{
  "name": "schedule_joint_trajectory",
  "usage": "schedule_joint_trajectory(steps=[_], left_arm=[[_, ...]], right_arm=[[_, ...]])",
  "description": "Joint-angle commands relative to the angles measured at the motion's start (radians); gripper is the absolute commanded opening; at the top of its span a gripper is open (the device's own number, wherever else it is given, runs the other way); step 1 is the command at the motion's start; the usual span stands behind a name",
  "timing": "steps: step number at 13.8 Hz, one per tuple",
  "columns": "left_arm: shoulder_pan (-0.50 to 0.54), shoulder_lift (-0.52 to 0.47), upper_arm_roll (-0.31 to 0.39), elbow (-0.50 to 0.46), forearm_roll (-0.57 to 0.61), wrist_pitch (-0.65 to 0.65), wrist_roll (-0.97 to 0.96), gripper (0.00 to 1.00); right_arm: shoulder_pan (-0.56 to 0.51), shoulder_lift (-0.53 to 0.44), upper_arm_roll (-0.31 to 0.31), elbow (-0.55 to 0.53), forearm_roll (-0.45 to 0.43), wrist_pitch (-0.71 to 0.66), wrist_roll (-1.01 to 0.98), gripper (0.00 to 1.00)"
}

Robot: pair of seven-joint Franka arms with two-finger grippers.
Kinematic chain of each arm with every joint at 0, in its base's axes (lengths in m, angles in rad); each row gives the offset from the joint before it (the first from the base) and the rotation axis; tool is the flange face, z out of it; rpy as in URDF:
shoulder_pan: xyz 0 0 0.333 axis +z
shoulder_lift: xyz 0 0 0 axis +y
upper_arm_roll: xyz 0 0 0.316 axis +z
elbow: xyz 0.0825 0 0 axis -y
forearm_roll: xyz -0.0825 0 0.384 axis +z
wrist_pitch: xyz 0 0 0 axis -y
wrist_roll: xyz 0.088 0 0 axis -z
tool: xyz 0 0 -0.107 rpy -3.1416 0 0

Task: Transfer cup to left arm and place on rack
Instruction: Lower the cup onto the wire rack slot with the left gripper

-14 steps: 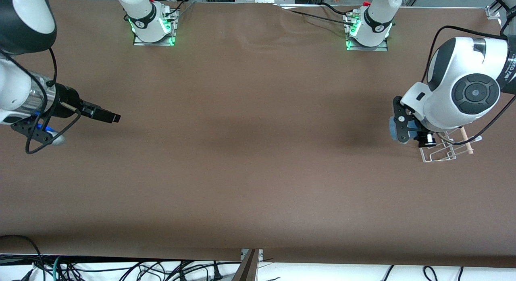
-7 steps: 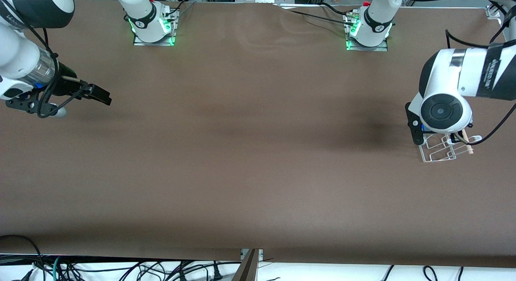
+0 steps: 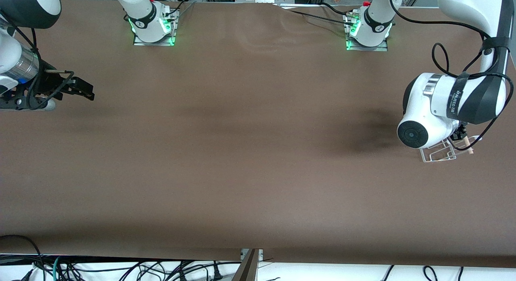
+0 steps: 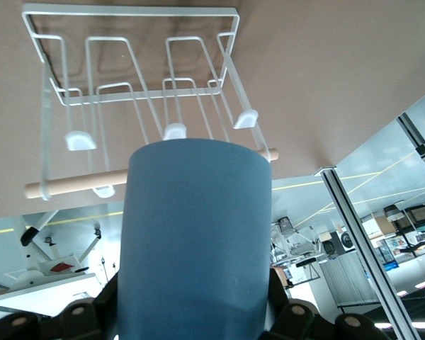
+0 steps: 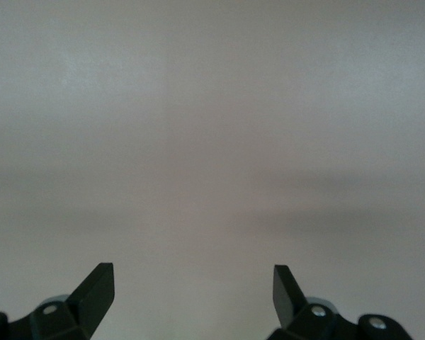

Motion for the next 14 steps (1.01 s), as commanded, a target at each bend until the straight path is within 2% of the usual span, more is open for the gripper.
schedule_joint_trajectory(steps=[1,6,14], left_arm=[[0.044,-0.087,-0.009,-0.101,0.031,0.008,-0.037,0.0],[0.043,-0.156,-0.012,-0.289,0.055,0.069,-0.21,0.0],[0.047,-0.203,-0.015,-0.472,0.095,0.181,-0.372,0.0]], right_arm=[[0.014,-0.013,-0.004,-0.016,-0.016,-0.005,-0.021,0.99],[0.011,-0.013,-0.008,-0.015,-0.016,-0.024,-0.093,0.99],[0.006,0.004,-0.014,0.016,-0.019,-0.062,-0.151,0.99]])
